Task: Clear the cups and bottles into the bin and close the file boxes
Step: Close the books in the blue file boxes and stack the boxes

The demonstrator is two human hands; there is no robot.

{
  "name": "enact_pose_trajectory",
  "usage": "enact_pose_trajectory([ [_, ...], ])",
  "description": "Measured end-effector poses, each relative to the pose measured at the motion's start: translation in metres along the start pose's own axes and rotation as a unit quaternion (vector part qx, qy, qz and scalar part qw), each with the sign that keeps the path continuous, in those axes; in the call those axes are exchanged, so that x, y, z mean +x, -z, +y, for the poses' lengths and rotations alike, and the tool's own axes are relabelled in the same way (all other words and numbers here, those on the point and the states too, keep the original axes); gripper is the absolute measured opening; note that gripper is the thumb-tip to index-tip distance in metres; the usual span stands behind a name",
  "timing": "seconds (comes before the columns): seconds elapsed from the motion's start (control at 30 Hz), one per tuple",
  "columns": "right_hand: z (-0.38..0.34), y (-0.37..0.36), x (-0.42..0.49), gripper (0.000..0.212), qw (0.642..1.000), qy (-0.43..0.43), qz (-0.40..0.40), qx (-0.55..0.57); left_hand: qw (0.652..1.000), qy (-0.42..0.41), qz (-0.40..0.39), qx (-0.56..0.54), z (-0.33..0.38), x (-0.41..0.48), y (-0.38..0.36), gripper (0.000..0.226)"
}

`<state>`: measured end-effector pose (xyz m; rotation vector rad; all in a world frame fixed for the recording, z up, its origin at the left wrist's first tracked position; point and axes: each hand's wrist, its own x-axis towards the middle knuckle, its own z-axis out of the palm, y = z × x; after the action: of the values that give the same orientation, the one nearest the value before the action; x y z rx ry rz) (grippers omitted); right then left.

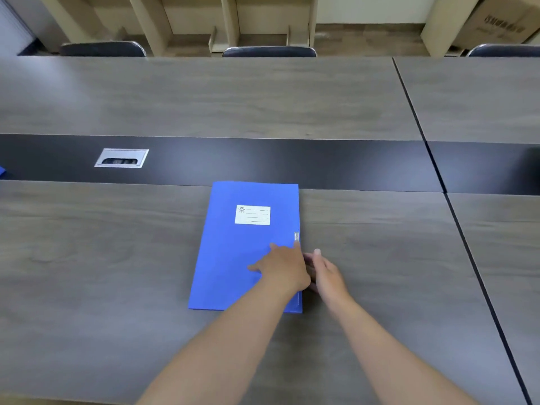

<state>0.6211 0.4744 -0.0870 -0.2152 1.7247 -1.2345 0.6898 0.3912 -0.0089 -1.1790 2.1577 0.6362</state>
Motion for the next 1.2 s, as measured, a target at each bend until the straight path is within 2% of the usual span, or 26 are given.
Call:
enact_pose_trajectory([
  [0.1,-0.003,0.004,0.006,0.039,0.999,0.023,-0.029,-0.038,0.999,0.04,0.012,0.033,0.007,0.006,-0.013,0.092],
  [0.17,-0.008,0.003,0.009,0.037,0.989,0.073,-0.035,-0.123,0.997,0.052,0.024,0.043,0.006,0.012,-0.022,0.093],
  [0.27,-0.023,0.001,0.016,0.044,0.943,0.16,-0.032,-0.29,0.996,0.046,0.04,0.072,0.001,0.014,-0.027,0.088],
  [0.4,-0.034,0.001,0.021,0.049,0.878,0.161,-0.03,-0.449,0.991,0.011,0.115,0.064,-0.015,0.01,-0.035,0.075],
  [0.53,-0.038,-0.001,0.017,0.045,0.823,0.181,-0.017,-0.538,0.978,-0.055,0.194,0.052,-0.044,-0.002,-0.055,0.059],
  [0.67,-0.038,-0.005,0.017,0.048,0.794,0.191,-0.016,-0.577,0.965,-0.139,0.218,-0.053,-0.086,-0.009,-0.074,0.053],
  [0.73,-0.034,-0.004,0.019,0.053,0.782,0.184,-0.024,-0.595,0.951,-0.118,0.25,-0.142,-0.109,-0.018,-0.08,0.054],
  [0.83,-0.036,-0.009,0.013,0.064,0.786,0.19,-0.026,-0.588,0.906,-0.044,0.328,-0.263,-0.145,-0.035,-0.076,0.055],
  [0.9,-0.042,-0.021,0.002,0.06,0.794,0.208,-0.024,-0.57,0.875,-0.016,0.369,-0.314,-0.169,-0.046,-0.065,0.056],
  [1.03,-0.053,-0.075,-0.03,0.062,0.812,0.307,-0.048,-0.494,0.818,0.026,0.442,-0.367,-0.225,-0.081,-0.043,0.06],
  [1.13,-0.062,-0.139,-0.066,0.06,0.821,0.348,-0.066,-0.447,0.783,0.045,0.474,-0.401,-0.282,-0.121,-0.041,0.06],
  [1.2,-0.067,-0.165,-0.082,0.059,0.83,0.358,-0.07,-0.422,0.772,0.048,0.492,-0.399,-0.305,-0.137,-0.04,0.061],
])
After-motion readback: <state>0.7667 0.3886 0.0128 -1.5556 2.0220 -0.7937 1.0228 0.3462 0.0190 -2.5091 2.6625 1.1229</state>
